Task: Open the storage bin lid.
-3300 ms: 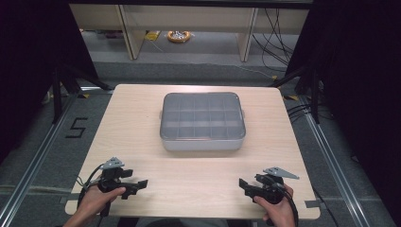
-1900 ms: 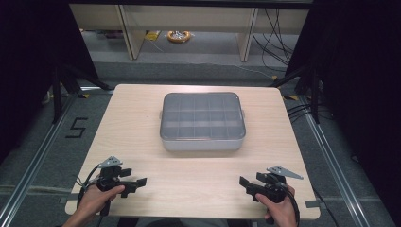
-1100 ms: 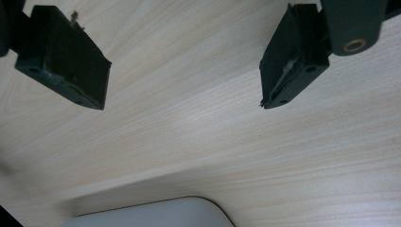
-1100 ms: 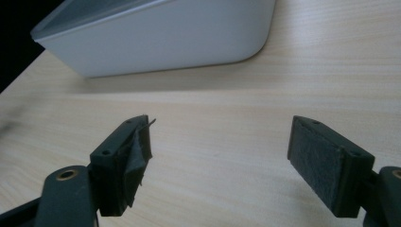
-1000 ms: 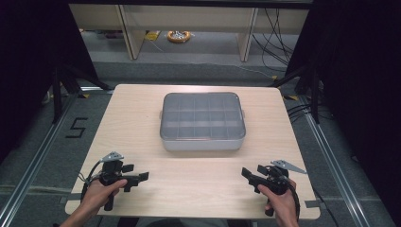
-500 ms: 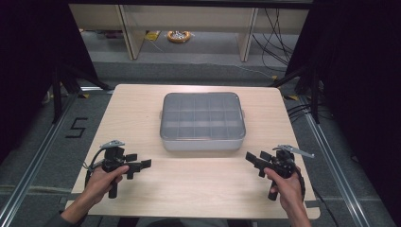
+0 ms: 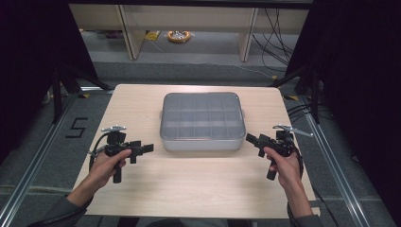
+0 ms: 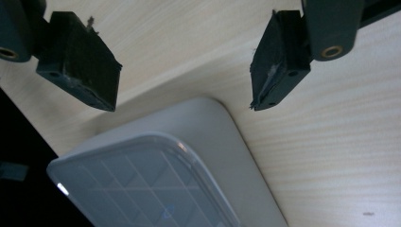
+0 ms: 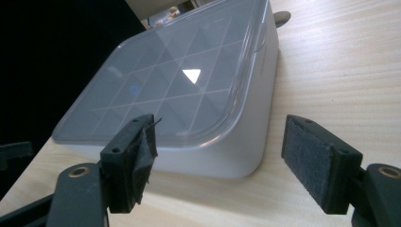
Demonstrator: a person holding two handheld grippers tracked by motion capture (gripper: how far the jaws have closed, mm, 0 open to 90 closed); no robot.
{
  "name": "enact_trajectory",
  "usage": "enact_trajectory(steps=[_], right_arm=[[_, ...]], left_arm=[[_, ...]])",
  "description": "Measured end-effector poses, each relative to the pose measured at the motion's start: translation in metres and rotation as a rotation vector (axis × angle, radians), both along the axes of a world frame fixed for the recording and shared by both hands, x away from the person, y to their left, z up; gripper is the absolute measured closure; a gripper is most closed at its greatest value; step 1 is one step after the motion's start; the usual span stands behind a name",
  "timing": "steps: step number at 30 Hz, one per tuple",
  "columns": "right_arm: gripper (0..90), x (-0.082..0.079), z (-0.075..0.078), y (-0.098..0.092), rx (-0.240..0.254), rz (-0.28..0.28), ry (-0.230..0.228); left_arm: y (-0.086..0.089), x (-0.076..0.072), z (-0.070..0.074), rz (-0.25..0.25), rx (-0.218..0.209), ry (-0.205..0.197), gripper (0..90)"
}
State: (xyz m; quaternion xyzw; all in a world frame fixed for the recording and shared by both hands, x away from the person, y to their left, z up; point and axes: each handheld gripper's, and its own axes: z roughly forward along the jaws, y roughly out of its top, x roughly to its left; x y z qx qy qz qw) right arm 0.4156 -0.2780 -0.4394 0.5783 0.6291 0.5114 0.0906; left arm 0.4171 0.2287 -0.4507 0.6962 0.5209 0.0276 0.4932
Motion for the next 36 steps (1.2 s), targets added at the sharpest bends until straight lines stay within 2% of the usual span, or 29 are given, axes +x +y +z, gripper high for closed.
enact_trajectory(steps=[3, 4, 6, 7, 8, 10, 11, 12, 13, 15, 16, 18, 19, 20, 21, 22, 23, 24, 26, 28, 29, 31, 32, 33, 34, 35, 36], right_arm=[[29.7, 0.012, -0.001, 0.004, 0.026, -0.014, 0.04], [30.0, 0.018, -0.003, 0.002, -0.007, -0.004, 0.01], [30.6, 0.026, -0.003, 0.003, -0.014, -0.021, 0.017], [31.3, 0.028, 0.0, 0.006, 0.038, -0.032, 0.071], [31.9, 0.035, -0.002, 0.004, 0.006, -0.025, 0.032], [32.3, 0.043, -0.002, 0.005, 0.019, -0.021, 0.034], [33.1, 0.041, 0.006, 0.012, 0.098, -0.061, 0.164], [33.1, 0.049, 0.0, 0.006, 0.01, -0.034, 0.044], [33.2, 0.054, 0.0, 0.007, 0.006, -0.042, 0.045], [34.0, 0.061, 0.001, 0.009, 0.031, -0.062, 0.074], [34.2, 0.067, -0.002, 0.006, -0.007, -0.044, 0.031], [34.8, 0.075, -0.003, 0.005, -0.006, -0.048, 0.034], [35.6, 0.076, 0.001, 0.01, 0.056, -0.071, 0.097], [35.8, 0.081, -0.001, 0.009, 0.04, -0.069, 0.084], [36.0, 0.084, -0.001, 0.009, 0.045, -0.067, 0.088], [36.5, 0.086, 0.001, 0.012, 0.076, -0.079, 0.131], [37.0, 0.093, -0.005, 0.008, 0.018, -0.056, 0.055], [37.9, 0.09, 0.001, 0.015, 0.094, -0.095, 0.155], [39.1, 0.097, -0.004, 0.013, 0.057, -0.074, 0.104], [41.0, 0.101, -0.005, 0.016, 0.061, -0.077, 0.11], [41.3, 0.102, -0.004, 0.018, 0.078, -0.083, 0.139], [42.8, 0.106, -0.006, 0.021, 0.074, -0.091, 0.147], [43.4, 0.108, -0.008, 0.021, 0.064, -0.079, 0.129], [43.7, 0.112, -0.011, 0.018, 0.033, -0.055, 0.088], [44.0, 0.112, -0.009, 0.023, 0.07, -0.088, 0.132], [44.1, 0.112, -0.009, 0.023, 0.064, -0.076, 0.137], [44.3, 0.116, -0.013, 0.02, 0.034, -0.053, 0.091]], left_arm=[[-0.001, 0.012, 0.006, 0.008, 0.005, -0.007, 27.0], [-0.001, 0.017, 0.006, 0.015, 0.006, -0.006, 27.6], [-0.003, 0.024, 0.007, 0.015, 0.011, 0.002, 29.2], [-0.004, 0.029, 0.008, 0.015, 0.009, 0.007, 29.5], [-0.005, 0.033, 0.008, 0.021, 0.004, 0.01, 29.8], [-0.005, 0.038, 0.008, 0.019, 0.0, 0.015, 30.3], [-0.007, 0.045, 0.008, 0.027, -0.001, 0.019, 30.7], [-0.008, 0.049, 0.008, 0.03, -0.005, 0.025, 31.1], [-0.009, 0.053, 0.008, 0.031, -0.005, 0.031, 31.1], [-0.011, 0.059, 0.009, 0.027, -0.002, 0.036, 31.6], [-0.014, 0.063, 0.009, 0.031, -0.005, 0.037, 31.6], [-0.017, 0.07, 0.01, 0.031, 0.0, 0.042, 31.9], [-0.019, 0.073, 0.009, 0.036, 0.008, 0.042, 32.6], [-0.021, 0.076, 0.009, 0.04, 0.006, 0.047, 33.3], [-0.023, 0.08, 0.008, 0.038, 0.005, 0.053, 33.4], [-0.023, 0.08, 0.008, 0.038, 0.005, 0.053, 33.6], [-0.026, 0.085, 0.007, 0.04, 0.008, 0.061, 33.5], [-0.028, 0.089, 0.007, 0.046, 0.006, 0.064, 33.6], [-0.031, 0.095, 0.006, 0.053, 0.004, 0.07, 33.5], [-0.033, 0.1, 0.005, 0.056, 0.001, 0.074, 32.9], [-0.035, 0.103, 0.005, 0.06, -0.006, 0.081, 32.8], [-0.038, 0.107, 0.006, 0.07, -0.009, 0.083, 33.0], [-0.038, 0.108, 0.006, 0.071, -0.01, 0.085, 33.1], [-0.039, 0.11, 0.006, 0.079, -0.006, 0.085, 33.5], [-0.039, 0.112, 0.006, 0.082, 0.001, 0.086, 34.3], [-0.039, 0.112, 0.006, 0.082, 0.001, 0.086, 34.8], [-0.041, 0.116, 0.005, 0.095, 0.003, 0.087, 35.3]])
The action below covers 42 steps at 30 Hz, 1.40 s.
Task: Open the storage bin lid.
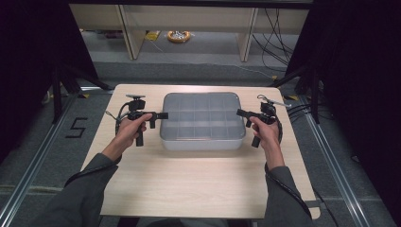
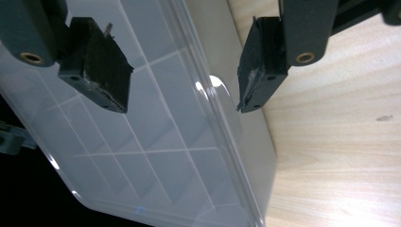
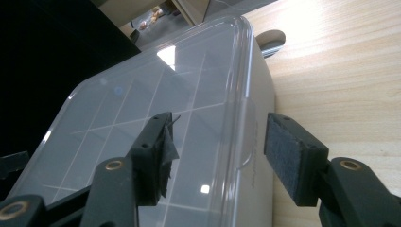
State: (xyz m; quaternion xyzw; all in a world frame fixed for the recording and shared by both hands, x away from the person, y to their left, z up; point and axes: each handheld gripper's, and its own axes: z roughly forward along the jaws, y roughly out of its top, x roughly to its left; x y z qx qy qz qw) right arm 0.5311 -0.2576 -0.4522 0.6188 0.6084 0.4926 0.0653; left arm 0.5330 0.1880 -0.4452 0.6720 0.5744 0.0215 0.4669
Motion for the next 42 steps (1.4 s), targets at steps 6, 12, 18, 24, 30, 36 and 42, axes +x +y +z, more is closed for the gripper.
enact_trajectory(steps=[6, 12, 18, 24, 30, 36, 42], right_arm=[[44.8, 0.003, -0.001, 0.008, 0.044, -0.027, 0.065], [47.0, 0.005, -0.004, 0.009, 0.065, -0.021, 0.084], [52.9, 0.006, -0.005, 0.009, 0.059, -0.043, 0.072], [58.5, 0.002, -0.002, 0.01, 0.074, -0.086, 0.084], [62.6, -0.002, 0.001, 0.01, 0.078, -0.119, 0.035], [64.3, -0.007, -0.002, 0.01, 0.089, -0.158, 0.019], [66.4, -0.009, 0.004, 0.008, 0.097, -0.169, -0.031]], left_arm=[[-0.001, 0.01, -0.003, 0.019, 0.017, 0.015, 41.2], [0.001, 0.018, -0.009, 0.021, -0.01, 0.05, 46.4], [-0.004, 0.018, -0.011, 0.012, -0.001, 0.05, 51.8], [-0.006, 0.015, -0.007, 0.03, 0.002, 0.039, 54.3], [-0.008, 0.011, -0.001, 0.039, 0.017, 0.018, 56.3], [-0.008, 0.006, 0.003, 0.045, 0.003, -0.002, 58.1], [-0.008, 0.005, 0.009, 0.052, 0.008, -0.008, 59.3]])
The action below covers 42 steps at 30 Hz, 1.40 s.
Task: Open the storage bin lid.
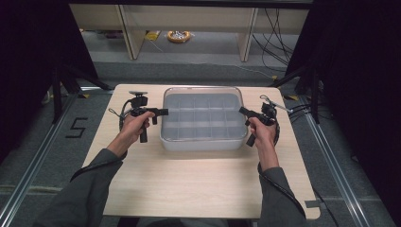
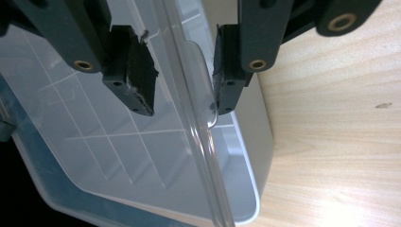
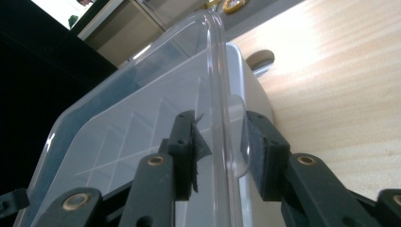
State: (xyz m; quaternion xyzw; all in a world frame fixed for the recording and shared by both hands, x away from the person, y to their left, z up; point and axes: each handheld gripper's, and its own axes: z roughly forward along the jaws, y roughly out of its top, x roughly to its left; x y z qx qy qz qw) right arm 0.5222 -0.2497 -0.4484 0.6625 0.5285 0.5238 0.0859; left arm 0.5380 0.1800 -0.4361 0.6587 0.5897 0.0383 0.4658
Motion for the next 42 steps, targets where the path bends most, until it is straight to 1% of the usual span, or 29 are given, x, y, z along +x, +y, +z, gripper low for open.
enact_trajectory(steps=[1, 2, 3, 4, 7, 8, 9, 12, 13, 15, 16, 19, 20, 21, 25, 26, 28, 29, 30, 31, 32, 34, 35, 36, 37, 38, 39, 41, 42], right_arm=[[66.4, -0.001, 0.002, 0.001, 0.001, 0.003, -0.002], [66.4, -0.002, 0.006, 0.004, 0.039, -0.009, 0.017], [66.5, -0.003, 0.009, 0.004, 0.05, -0.01, 0.018], [66.5, -0.004, 0.01, 0.003, 0.031, -0.002, 0.0], [66.9, -0.007, 0.015, 0.004, 0.051, -0.002, -0.006], [66.9, -0.009, 0.016, 0.003, 0.03, 0.015, -0.011], [67.0, -0.01, 0.018, 0.004, 0.056, 0.007, -0.004], [67.1, -0.013, 0.023, 0.003, 0.038, 0.015, -0.021], [67.1, -0.013, 0.025, 0.004, 0.053, 0.009, -0.021], [67.1, -0.015, 0.027, 0.004, 0.052, 0.011, -0.023], [67.1, -0.017, 0.029, 0.004, 0.067, 0.016, -0.011], [67.1, -0.02, 0.032, 0.0, 0.013, 0.025, -0.044], [67.0, -0.022, 0.033, 0.003, 0.061, 0.016, -0.026], [67.0, -0.024, 0.034, 0.001, 0.046, 0.019, -0.042], [67.0, -0.032, 0.037, -0.001, 0.063, 0.023, -0.029], [67.1, -0.034, 0.037, -0.003, 0.034, 0.031, -0.045], [67.1, -0.038, 0.04, -0.002, 0.052, 0.028, -0.038], [67.1, -0.04, 0.04, -0.002, 0.044, 0.031, -0.052], [67.1, -0.043, 0.042, -0.002, 0.059, 0.029, -0.05], [67.1, -0.045, 0.04, -0.004, 0.025, 0.042, -0.081], [67.1, -0.048, 0.042, -0.002, 0.047, 0.035, -0.062], [67.1, -0.051, 0.041, -0.003, 0.032, 0.046, -0.08], [67.1, -0.054, 0.042, -0.001, 0.049, 0.042, -0.068], [67.1, -0.055, 0.041, -0.002, 0.03, 0.053, -0.082], [67.1, -0.058, 0.042, 0.001, 0.051, 0.044, -0.078], [67.1, -0.06, 0.042, 0.0, 0.035, 0.056, -0.088], [67.1, -0.063, 0.043, 0.003, 0.065, 0.052, -0.069], [67.1, -0.067, 0.041, 0.001, 0.026, 0.067, -0.103], [67.2, -0.07, 0.043, 0.003, 0.054, 0.066, -0.09]], left_arm=[[0.0, -0.001, 0.001, 0.003, 0.0, -0.004, 59.4], [0.001, -0.002, 0.003, 0.004, -0.003, -0.009, 59.5], [0.002, -0.003, 0.004, 0.003, -0.006, -0.012, 59.9], [0.002, -0.004, 0.005, 0.006, -0.012, -0.015, 60.3], [0.005, -0.007, 0.011, 0.01, -0.025, -0.027, 61.3], [0.005, -0.008, 0.013, 0.013, -0.03, -0.032, 61.4], [0.005, -0.009, 0.014, 0.012, -0.03, -0.037, 61.4], [0.005, -0.014, 0.019, 0.016, -0.03, -0.049, 61.3], [0.005, -0.015, 0.021, 0.015, -0.03, -0.053, 61.3], [0.005, -0.017, 0.024, 0.011, -0.031, -0.065, 61.7], [0.005, -0.019, 0.026, 0.009, -0.03, -0.068, 61.8], [0.004, -0.022, 0.029, 0.007, -0.028, -0.076, 61.7], [0.004, -0.024, 0.03, 0.003, -0.029, -0.079, 61.8], [0.004, -0.024, 0.03, 0.003, -0.029, -0.079, 61.9], [0.005, -0.032, 0.035, -0.019, -0.041, -0.087, 62.2], [0.006, -0.033, 0.035, -0.023, -0.039, -0.087, 62.2], [0.006, -0.037, 0.036, -0.031, -0.037, -0.092, 62.3], [0.007, -0.039, 0.037, -0.041, -0.033, -0.099, 62.3], [0.007, -0.042, 0.038, -0.048, -0.03, -0.11, 62.2], [0.008, -0.044, 0.039, -0.052, -0.023, -0.119, 62.2], [0.008, -0.046, 0.04, -0.054, -0.019, -0.125, 62.1], [0.01, -0.049, 0.04, -0.055, -0.023, -0.128, 62.3], [0.01, -0.051, 0.04, -0.052, -0.017, -0.132, 62.3], [0.011, -0.053, 0.041, -0.053, -0.012, -0.139, 62.2], [0.012, -0.054, 0.041, -0.055, -0.011, -0.145, 62.1], [0.013, -0.057, 0.041, -0.053, -0.013, -0.148, 62.3], [0.014, -0.059, 0.042, -0.054, -0.012, -0.152, 62.3], [0.015, -0.064, 0.043, -0.054, -0.016, -0.162, 62.4], [0.017, -0.067, 0.043, -0.06, -0.014, -0.165, 62.4]])
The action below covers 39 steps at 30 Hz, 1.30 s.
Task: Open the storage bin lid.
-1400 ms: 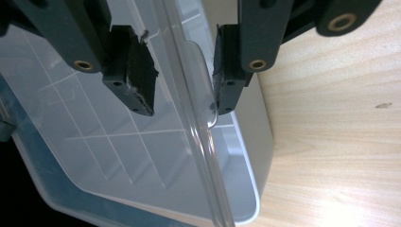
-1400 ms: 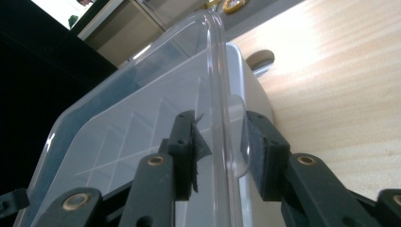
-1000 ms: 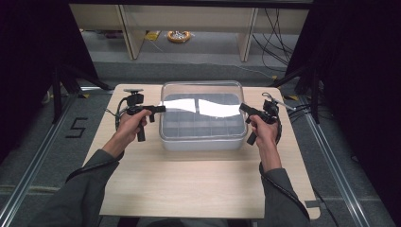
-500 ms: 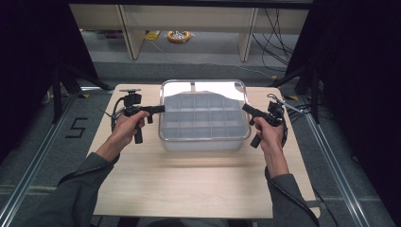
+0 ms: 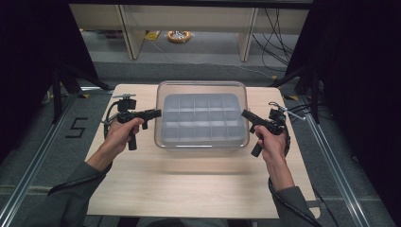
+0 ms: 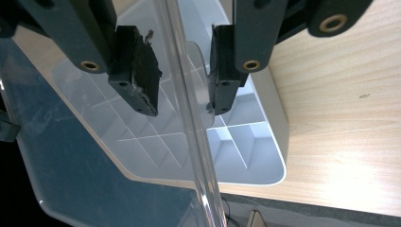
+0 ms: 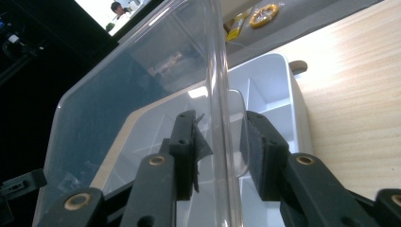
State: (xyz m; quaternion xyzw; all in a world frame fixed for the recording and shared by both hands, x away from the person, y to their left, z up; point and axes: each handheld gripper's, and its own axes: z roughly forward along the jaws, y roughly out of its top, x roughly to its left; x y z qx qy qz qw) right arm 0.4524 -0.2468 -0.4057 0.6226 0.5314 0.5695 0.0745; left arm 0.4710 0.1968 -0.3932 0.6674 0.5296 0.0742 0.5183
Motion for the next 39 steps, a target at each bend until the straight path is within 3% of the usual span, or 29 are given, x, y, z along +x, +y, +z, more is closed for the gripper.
enact_trajectory(steps=[2, 3, 5, 7, 9, 11, 12, 13, 15, 16, 18, 19, 23, 24, 25, 27, 30, 31, 32, 33, 35, 36, 38, 39], right_arm=[[67.2, -0.004, -0.001, -0.001, -0.021, 0.008, -0.019], [67.3, -0.007, 0.0, 0.001, 0.003, 0.007, -0.003], [67.3, -0.009, 0.0, 0.001, 0.002, 0.01, -0.009], [67.5, -0.016, -0.001, 0.0, -0.025, 0.019, -0.023], [67.9, -0.024, -0.001, 0.001, 0.006, 0.023, -0.004], [68.1, -0.032, -0.002, 0.001, 0.007, 0.029, -0.01], [68.1, -0.033, -0.004, 0.0, -0.018, 0.037, -0.029], [68.0, -0.037, -0.004, 0.002, 0.006, 0.028, -0.008], [68.0, -0.042, -0.006, 0.002, 0.009, 0.033, -0.009], [68.1, -0.044, -0.008, 0.0, -0.015, 0.04, -0.024], [68.1, -0.051, -0.011, 0.001, 0.007, 0.041, -0.011], [68.1, -0.053, -0.013, -0.001, -0.014, 0.047, -0.027], [68.1, -0.065, -0.02, -0.001, 0.019, 0.055, 0.002], [68.2, -0.067, -0.024, -0.003, 0.003, 0.058, -0.015], [68.1, -0.07, -0.024, -0.001, 0.033, 0.053, 0.02], [68.1, -0.074, -0.029, -0.002, -0.012, 0.055, -0.003], [68.1, -0.083, -0.032, -0.002, -0.001, 0.055, 0.01], [68.2, -0.084, -0.034, -0.003, -0.022, 0.068, -0.021], [68.2, -0.086, -0.035, -0.003, -0.012, 0.068, -0.02], [68.1, -0.089, -0.035, -0.003, -0.024, 0.061, -0.008], [68.1, -0.095, -0.036, -0.002, -0.003, 0.06, 0.014], [68.2, -0.096, -0.04, -0.004, -0.023, 0.073, -0.015], [68.6, -0.104, -0.04, -0.002, 0.0, 0.066, 0.027], [68.6, -0.106, -0.043, -0.003, -0.013, 0.082, 0.003]], left_arm=[[0.002, -0.005, 0.0, -0.002, -0.002, -0.008, 62.7], [0.002, -0.008, 0.0, 0.0, -0.005, -0.008, 62.7], [0.003, -0.011, 0.0, -0.002, -0.008, -0.009, 62.8], [0.005, -0.019, -0.001, -0.013, -0.011, -0.018, 62.9], [0.008, -0.025, -0.003, -0.022, -0.027, -0.019, 63.7], [0.01, -0.032, -0.005, -0.03, -0.022, -0.025, 64.0], [0.009, -0.035, -0.007, -0.027, -0.017, -0.028, 63.8], [0.009, -0.038, -0.008, -0.026, -0.017, -0.025, 63.7], [0.009, -0.041, -0.009, -0.029, -0.016, -0.026, 63.8], [0.01, -0.048, -0.011, -0.036, -0.025, -0.028, 64.0], [0.011, -0.055, -0.014, -0.044, -0.022, -0.031, 63.9], [0.011, -0.058, -0.016, -0.05, -0.019, -0.027, 64.0], [0.013, -0.07, -0.023, -0.068, -0.025, -0.01, 64.6], [0.013, -0.071, -0.025, -0.076, -0.034, -0.011, 64.8], [0.013, -0.074, -0.028, -0.074, -0.019, -0.015, 64.5], [0.013, -0.078, -0.032, -0.079, -0.013, -0.012, 64.0], [0.014, -0.084, -0.036, -0.089, -0.015, -0.005, 64.2], [0.013, -0.087, -0.037, -0.085, -0.014, -0.005, 64.2], [0.014, -0.089, -0.038, -0.089, -0.012, -0.001, 64.2], [0.014, -0.091, -0.04, -0.092, -0.015, 0.002, 64.2], [0.014, -0.096, -0.044, -0.097, -0.013, 0.007, 64.3], [0.015, -0.098, -0.046, -0.105, -0.015, 0.01, 64.2], [0.015, -0.102, -0.05, -0.103, -0.013, 0.02, 64.2], [0.015, -0.105, -0.052, -0.105, -0.012, 0.021, 64.2]])
